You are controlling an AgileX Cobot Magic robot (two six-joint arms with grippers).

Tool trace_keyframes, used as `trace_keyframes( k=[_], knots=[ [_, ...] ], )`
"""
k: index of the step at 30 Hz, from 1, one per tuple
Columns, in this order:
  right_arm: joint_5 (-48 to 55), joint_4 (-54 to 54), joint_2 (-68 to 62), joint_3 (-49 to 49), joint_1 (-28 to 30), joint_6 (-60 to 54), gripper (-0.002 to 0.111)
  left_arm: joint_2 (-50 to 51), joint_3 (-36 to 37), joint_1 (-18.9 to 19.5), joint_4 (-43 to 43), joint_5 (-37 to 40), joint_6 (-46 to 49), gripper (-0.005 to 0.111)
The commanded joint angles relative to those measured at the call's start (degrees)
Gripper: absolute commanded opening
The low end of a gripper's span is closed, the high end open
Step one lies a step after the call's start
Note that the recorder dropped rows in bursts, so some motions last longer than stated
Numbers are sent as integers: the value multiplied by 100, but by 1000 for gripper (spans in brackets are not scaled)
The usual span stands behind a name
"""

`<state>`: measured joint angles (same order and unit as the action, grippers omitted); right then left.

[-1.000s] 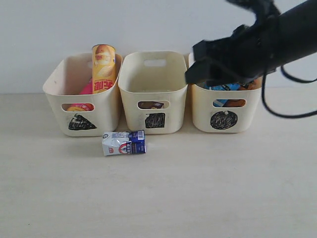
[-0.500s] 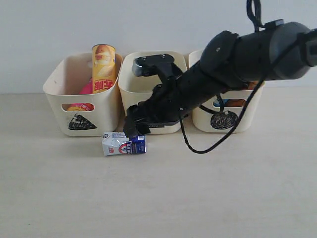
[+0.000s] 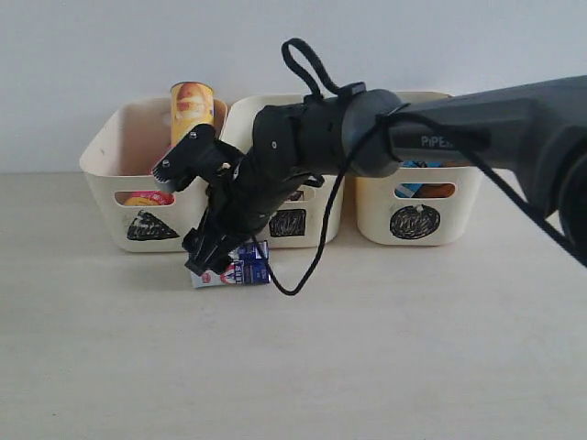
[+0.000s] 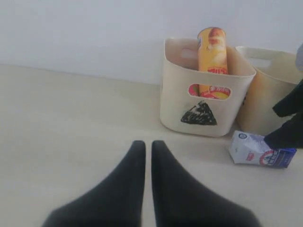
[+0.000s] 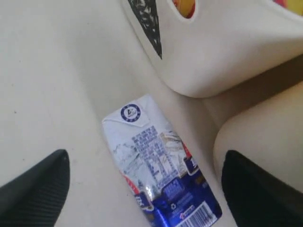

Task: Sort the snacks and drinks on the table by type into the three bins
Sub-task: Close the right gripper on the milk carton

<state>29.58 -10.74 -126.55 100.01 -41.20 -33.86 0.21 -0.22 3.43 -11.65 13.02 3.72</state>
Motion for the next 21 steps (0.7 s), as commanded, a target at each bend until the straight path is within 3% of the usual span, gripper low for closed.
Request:
trace_keyframes(
  k=[1, 16, 21],
  knots=[
    [-87, 94, -216, 234, -6, -213, 79, -21, 22, 5, 24, -265, 44, 4],
    [-664, 338, -817, 238, -6, -1460, 79, -21, 22, 5, 24, -265, 44, 4],
    [-688, 338, -935, 238, -6, -1468, 65, -21, 22, 5, 24, -253, 44, 4]
  ],
)
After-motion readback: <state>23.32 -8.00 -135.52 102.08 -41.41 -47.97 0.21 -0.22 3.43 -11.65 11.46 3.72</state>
